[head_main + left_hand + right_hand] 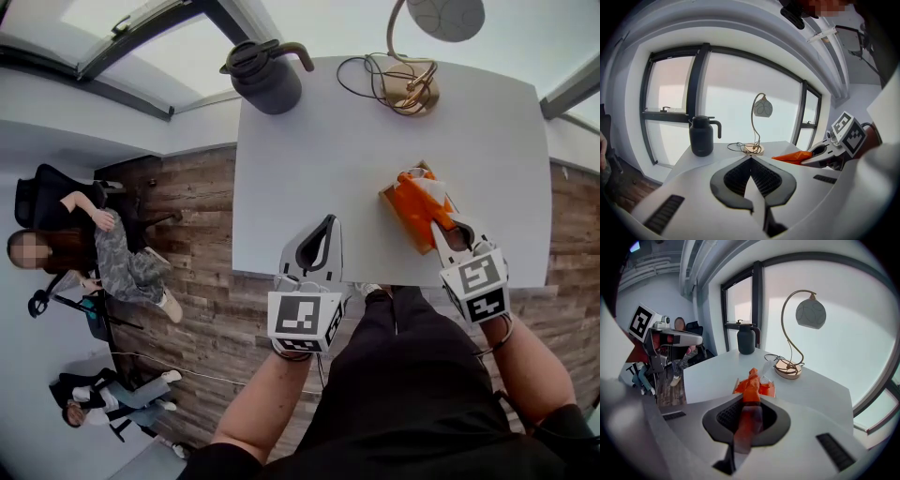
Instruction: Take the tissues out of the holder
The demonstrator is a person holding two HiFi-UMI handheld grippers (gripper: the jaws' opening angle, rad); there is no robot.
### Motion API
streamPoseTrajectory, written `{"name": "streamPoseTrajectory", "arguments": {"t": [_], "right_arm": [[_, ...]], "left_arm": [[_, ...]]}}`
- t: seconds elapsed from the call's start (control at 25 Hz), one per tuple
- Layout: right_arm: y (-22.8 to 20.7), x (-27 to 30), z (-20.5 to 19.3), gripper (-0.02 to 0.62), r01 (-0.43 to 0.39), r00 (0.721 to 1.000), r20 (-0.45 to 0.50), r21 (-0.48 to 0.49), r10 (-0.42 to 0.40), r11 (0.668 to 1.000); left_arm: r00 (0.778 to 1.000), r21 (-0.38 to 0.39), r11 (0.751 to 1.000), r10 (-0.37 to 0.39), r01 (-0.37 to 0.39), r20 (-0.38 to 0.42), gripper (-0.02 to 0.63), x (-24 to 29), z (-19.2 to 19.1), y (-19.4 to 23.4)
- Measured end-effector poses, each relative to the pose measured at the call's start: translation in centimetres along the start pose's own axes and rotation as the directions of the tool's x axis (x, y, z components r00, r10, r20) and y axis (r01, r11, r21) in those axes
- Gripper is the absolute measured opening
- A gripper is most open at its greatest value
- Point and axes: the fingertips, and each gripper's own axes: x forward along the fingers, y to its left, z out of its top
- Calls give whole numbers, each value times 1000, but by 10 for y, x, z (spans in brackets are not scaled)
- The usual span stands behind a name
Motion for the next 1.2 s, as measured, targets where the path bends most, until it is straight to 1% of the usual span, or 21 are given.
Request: {"name": "streamPoseTrajectory", "arguments": {"t": [0.32, 0.52, 0.68, 0.84, 1.04, 1.2], "right_arm": [[-8, -19, 16, 23, 16, 999, 39, -9, -16, 1000], [-16, -29, 32, 23, 29, 997, 75, -5, -28, 1000], [-19, -38, 46, 23, 32, 994, 103, -3, -31, 999], [-25, -49, 57, 23, 43, 991, 131, -6, -41, 999], [-31, -64, 72, 23, 53, 984, 172, -14, -50, 999], [-32, -72, 78, 23, 60, 980, 189, -23, -55, 998]], "left_arm": [[1000, 2, 1000, 17, -17, 20, 5, -15, 14, -9], [998, 23, 999, 26, -27, 55, 5, -21, 36, -9], [997, 39, 999, 29, -31, 65, 5, -28, 47, -10], [995, 39, 998, 52, -56, 80, 5, -36, 58, -4], [989, 48, 993, 103, -109, 109, 5, -43, 72, 14], [987, 56, 993, 97, -105, 125, 5, -44, 80, 7]]}}
